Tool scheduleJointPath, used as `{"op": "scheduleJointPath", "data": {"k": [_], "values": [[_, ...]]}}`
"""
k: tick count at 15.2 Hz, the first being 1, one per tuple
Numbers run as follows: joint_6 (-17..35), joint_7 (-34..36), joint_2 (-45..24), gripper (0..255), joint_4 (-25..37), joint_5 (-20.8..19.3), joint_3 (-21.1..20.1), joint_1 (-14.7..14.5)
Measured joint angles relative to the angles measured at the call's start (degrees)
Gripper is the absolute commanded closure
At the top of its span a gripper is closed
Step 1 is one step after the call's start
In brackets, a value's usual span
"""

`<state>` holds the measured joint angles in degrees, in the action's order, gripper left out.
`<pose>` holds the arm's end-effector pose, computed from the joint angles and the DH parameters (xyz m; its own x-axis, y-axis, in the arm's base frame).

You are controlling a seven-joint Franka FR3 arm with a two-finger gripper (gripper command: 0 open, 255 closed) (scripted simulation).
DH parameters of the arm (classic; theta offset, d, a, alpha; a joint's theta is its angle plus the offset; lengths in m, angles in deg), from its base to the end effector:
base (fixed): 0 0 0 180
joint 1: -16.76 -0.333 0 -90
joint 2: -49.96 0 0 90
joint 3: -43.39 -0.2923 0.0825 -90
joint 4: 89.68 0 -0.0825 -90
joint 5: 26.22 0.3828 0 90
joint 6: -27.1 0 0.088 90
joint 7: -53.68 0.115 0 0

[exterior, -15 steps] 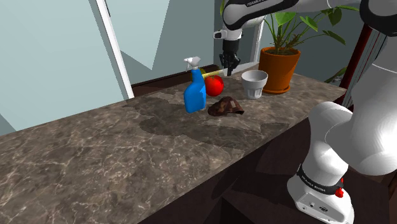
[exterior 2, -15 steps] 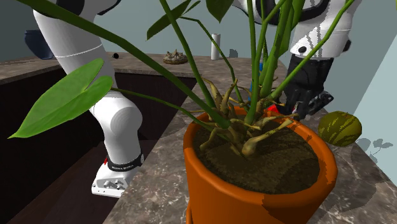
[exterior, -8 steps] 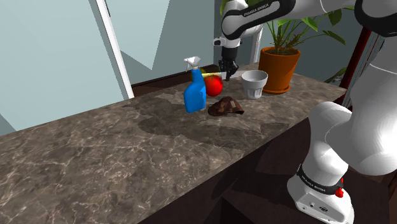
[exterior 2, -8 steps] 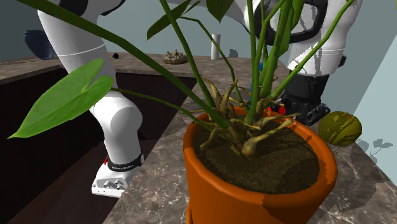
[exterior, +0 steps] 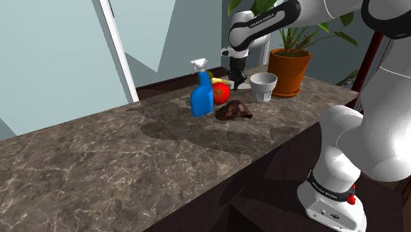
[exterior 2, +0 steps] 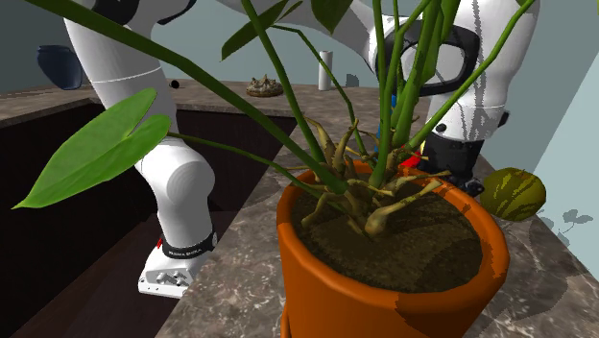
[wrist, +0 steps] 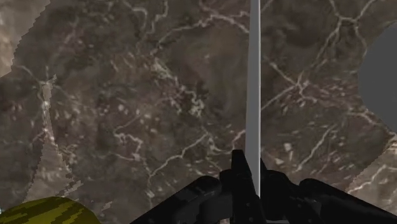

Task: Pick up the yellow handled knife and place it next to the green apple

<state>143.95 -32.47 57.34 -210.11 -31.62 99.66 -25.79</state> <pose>0.5120 -0.1386 0.4197 0.2581 0.9659 0.0232 0.9660 -0.2583 0.0105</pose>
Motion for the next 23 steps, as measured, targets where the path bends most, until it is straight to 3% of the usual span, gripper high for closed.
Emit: {"op": "scheduleJointPath", "data": {"k": [5,6,12,17,23], "values": [[0.2,0.0,-0.1,255,0.0,0.1,0.0,0.0],[0.2,-0.1,-0.1,0,0.0,0.1,0.0,0.0],[0.0,-0.1,-0.3,0,-0.3,0.1,0.1,0.0],[-6.3,1.3,2.1,0,4.5,-1.6,-1.2,0.2],[-7.3,1.6,2.6,0,5.2,-2.0,-1.5,0.2]]}}
